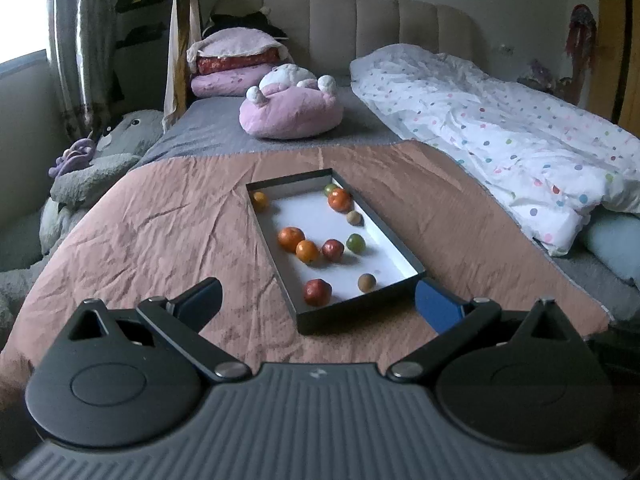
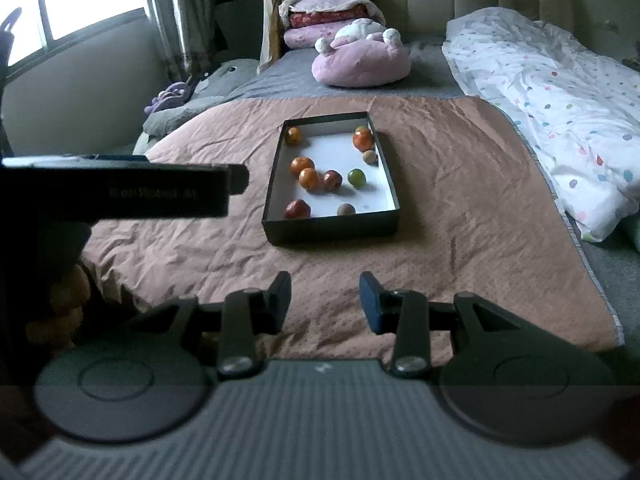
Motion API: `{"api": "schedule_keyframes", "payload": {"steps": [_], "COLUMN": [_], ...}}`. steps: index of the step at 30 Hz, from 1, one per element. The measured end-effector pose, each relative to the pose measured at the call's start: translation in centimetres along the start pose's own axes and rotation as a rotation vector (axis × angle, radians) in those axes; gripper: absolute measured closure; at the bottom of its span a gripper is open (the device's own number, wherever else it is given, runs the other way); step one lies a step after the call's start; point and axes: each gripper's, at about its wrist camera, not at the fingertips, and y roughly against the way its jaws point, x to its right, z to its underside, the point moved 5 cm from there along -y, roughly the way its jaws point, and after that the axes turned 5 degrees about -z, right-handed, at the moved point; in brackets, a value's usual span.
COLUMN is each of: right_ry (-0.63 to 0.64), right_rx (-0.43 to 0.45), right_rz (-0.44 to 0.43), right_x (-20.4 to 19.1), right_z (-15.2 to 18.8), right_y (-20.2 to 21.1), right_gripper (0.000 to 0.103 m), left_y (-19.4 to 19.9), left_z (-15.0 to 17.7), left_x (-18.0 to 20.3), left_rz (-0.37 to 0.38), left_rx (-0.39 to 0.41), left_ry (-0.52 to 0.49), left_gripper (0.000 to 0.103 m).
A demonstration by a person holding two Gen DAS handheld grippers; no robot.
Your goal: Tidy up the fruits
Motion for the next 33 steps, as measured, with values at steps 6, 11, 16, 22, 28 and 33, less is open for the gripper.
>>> {"api": "schedule_keyframes", "payload": {"steps": [6, 11, 16, 22, 28, 33], "right_ry": [0.005, 0.014, 0.018, 0.020, 0.024, 0.023], "right_rx": [-0.009, -0.013, -0.017, -0.019, -0.023, -0.023], "right_rz": [-0.005, -0.012, -0.015, -0.020, -0.025, -0.026], "right_x": [-0.2, -0.6, -0.8, -1.0, -1.3, -1.3], "right_z": [0.1, 0.0, 0.1, 0.1, 0.1, 0.0], "right_y": [-0.2, -0.5, -0.7, -0.8, -0.9, -1.0], "right_gripper": [0.063, 0.063, 0.063, 0.063, 0.063, 0.063], "left_y": [-0.1, -0.3, -0.4, -0.6, -0.8, -0.8], "left_z": [0.5, 0.4, 0.6, 0.7, 1.0, 1.2], "left_x": [-0.1, -0.4, -0.7, -1.0, -1.1, -1.1], "left_rz": [0.006, 0.004, 0.002, 0.000, 0.004, 0.017], "left_rx": [-0.016, -0.024, -0.029, -0.035, -0.047, -0.042], "left_ry": [0.004, 0.020, 0.026, 0.030, 0.030, 0.030], "left_gripper": [0.000, 0.000, 0.000, 0.000, 0.000, 0.000]}}
